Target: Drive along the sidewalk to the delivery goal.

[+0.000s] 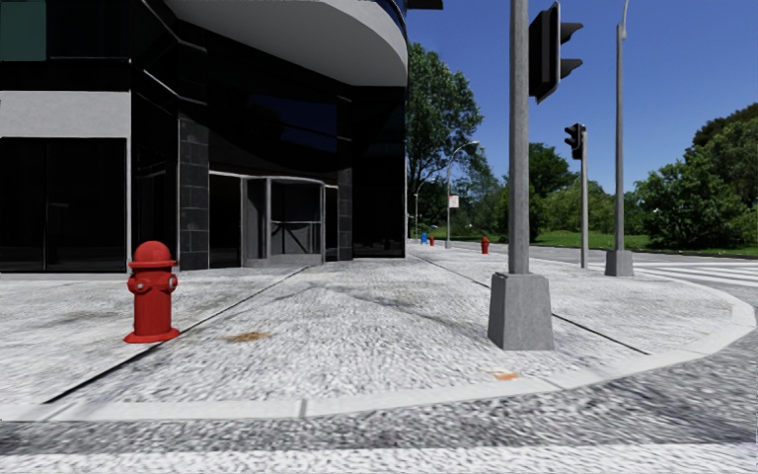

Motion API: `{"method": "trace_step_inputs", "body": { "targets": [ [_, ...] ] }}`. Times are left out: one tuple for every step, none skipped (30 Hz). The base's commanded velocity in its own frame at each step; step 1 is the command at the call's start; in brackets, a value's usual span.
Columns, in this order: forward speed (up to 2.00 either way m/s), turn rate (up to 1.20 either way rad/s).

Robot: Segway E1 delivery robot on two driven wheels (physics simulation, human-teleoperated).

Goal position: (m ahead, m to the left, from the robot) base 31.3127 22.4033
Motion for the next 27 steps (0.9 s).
{"method": "trace_step_inputs", "body": {
  "targets": [
    [1.55,0.0],
    [1.55,0.0],
    [1.55,0.0],
    [1.55,0.0],
    [1.55,0.0],
    [1.55,0.0],
    [1.55,0.0],
    [1.55,0.0],
    [1.55,0.0],
    [1.55,0.0],
    [1.55,0.0],
    [1.55,0.0],
    [1.55,0.0],
    [1.55,0.0],
    [1.55,0.0],
    [1.55,0.0],
    [1.55,0.0],
    [1.55,0.0],
    [1.55,0.0],
    [1.55,0.0],
    [1.55,0.0],
    [1.55,0.0],
    [1.55,0.0],
    [1.55,0.0],
    [1.55,0.0],
    [1.55,0.0],
    [1.55,0.0]
  ]
}}
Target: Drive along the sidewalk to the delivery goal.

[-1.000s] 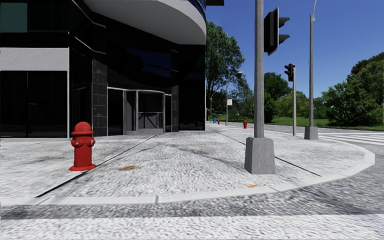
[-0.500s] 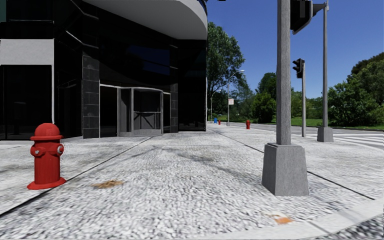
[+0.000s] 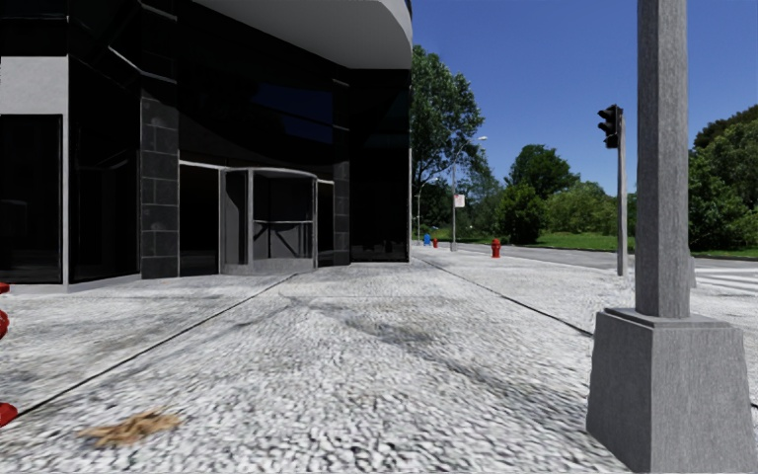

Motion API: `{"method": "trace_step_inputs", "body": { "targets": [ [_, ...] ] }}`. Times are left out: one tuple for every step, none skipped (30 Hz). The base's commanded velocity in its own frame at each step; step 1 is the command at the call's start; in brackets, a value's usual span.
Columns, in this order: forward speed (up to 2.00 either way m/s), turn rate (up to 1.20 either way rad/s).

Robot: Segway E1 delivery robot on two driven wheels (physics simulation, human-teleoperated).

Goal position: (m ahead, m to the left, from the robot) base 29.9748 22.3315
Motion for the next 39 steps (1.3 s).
{"method": "trace_step_inputs", "body": {
  "targets": [
    [1.55,0.0],
    [1.55,0.0],
    [1.55,0.0],
    [1.55,0.0],
    [1.55,0.0],
    [1.55,0.0],
    [1.55,0.0],
    [1.55,0.0],
    [1.55,0.0],
    [1.55,0.0],
    [1.55,0.0],
    [1.55,0.0],
    [1.55,0.0],
    [1.55,0.0],
    [1.55,0.0],
    [1.55,0.0],
    [1.55,0.0],
    [1.55,0.0],
    [1.55,0.0],
    [1.55,0.0],
    [1.55,0.0],
    [1.55,0.0],
    [1.55,0.0],
    [1.55,0.0],
    [1.55,0.0],
    [1.55,0.0],
    [1.55,0.0],
    [1.55,0.0],
    [1.55,0.0],
    [1.55,0.0],
    [1.55,0.0],
    [1.55,0.0],
    [1.55,0.0],
    [1.55,0.0],
    [1.55,0.0],
    [1.55,0.0],
    [1.55,0.0],
    [1.55,0.13],
    [1.55,0.31]
  ]
}}
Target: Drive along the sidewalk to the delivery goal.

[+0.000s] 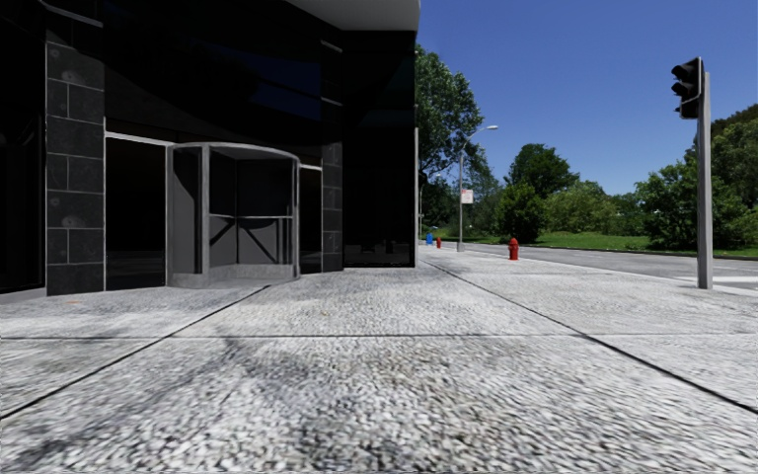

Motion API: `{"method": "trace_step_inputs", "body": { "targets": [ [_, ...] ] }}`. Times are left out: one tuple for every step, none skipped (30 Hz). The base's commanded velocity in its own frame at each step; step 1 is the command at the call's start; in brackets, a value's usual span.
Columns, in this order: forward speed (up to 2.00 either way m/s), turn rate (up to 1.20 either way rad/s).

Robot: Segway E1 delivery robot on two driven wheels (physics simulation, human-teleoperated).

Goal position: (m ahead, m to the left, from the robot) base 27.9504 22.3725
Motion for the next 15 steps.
{"method": "trace_step_inputs", "body": {
  "targets": [
    [1.55,0.5],
    [1.55,0.67],
    [1.55,0.76],
    [1.55,0.76],
    [1.55,0.76],
    [1.55,0.76],
    [1.55,0.76],
    [1.55,0.76],
    [1.55,0.76],
    [1.55,0.78],
    [1.55,0.84],
    [1.55,0.91],
    [1.55,0.93],
    [1.55,0.94],
    [1.55,0.94]
  ]
}}
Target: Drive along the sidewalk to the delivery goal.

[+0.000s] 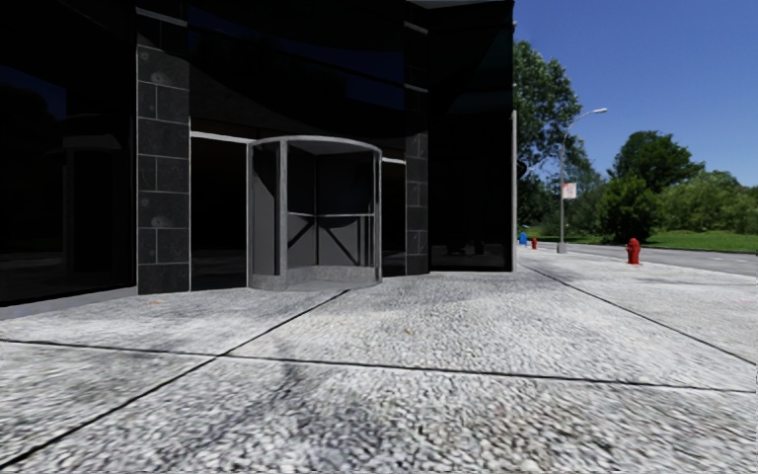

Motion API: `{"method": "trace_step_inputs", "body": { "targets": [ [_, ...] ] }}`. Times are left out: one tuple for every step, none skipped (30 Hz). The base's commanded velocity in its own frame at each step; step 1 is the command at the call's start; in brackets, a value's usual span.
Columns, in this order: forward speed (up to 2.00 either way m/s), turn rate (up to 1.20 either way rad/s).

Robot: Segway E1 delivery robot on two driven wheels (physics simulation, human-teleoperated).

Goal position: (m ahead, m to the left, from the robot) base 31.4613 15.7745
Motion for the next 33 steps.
{"method": "trace_step_inputs", "body": {
  "targets": [
    [1.55,0.94],
    [1.55,0.94],
    [1.55,0.94],
    [1.55,0.94],
    [1.55,0.94],
    [1.55,0.94],
    [1.55,0.94],
    [1.55,0.94],
    [1.55,0.94],
    [1.55,0.94],
    [1.55,0.94],
    [1.55,0.94],
    [1.55,0.94],
    [1.55,0.94],
    [1.55,0.94],
    [1.55,0.94],
    [1.55,0.94],
    [1.55,0.94],
    [1.55,0.94],
    [1.55,0.94],
    [1.55,0.94],
    [1.55,0.94],
    [1.55,0.94],
    [1.55,0.94],
    [1.55,0.94],
    [1.55,0.94],
    [1.55,0.94],
    [1.55,0.94],
    [1.55,0.94],
    [1.55,0.94],
    [1.55,0.94],
    [1.55,0.94],
    [1.55,0.94]
  ]
}}
